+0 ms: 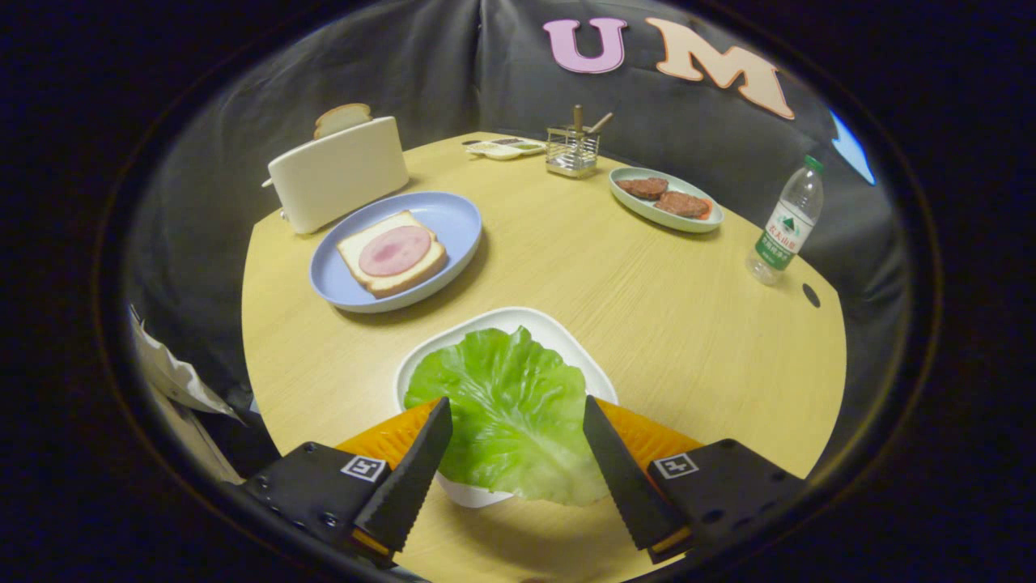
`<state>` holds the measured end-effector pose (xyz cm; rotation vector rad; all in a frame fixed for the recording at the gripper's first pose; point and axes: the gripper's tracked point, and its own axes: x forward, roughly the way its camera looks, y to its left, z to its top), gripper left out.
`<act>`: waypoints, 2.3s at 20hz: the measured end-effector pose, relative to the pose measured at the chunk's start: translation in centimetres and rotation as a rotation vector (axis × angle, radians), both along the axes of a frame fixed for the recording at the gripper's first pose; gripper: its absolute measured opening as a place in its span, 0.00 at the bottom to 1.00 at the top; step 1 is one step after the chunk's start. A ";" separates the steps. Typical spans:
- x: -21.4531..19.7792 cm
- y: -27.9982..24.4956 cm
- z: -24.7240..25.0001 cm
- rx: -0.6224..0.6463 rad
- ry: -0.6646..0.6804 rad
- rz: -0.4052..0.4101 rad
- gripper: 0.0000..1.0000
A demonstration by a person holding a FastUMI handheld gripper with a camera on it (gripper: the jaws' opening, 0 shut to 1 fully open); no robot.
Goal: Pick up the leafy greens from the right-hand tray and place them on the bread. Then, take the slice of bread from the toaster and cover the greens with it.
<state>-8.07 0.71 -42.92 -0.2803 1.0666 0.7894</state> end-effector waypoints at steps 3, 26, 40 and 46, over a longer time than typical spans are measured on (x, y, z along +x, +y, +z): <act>-0.2 -0.5 -0.7 -0.025 0.014 -0.010 1.00; 0.5 2.3 4.8 -0.033 -0.092 -0.085 0.04; 1.4 12.7 10.2 0.035 -0.149 -0.022 0.04; 1.2 17.5 10.6 0.062 -0.138 0.036 0.04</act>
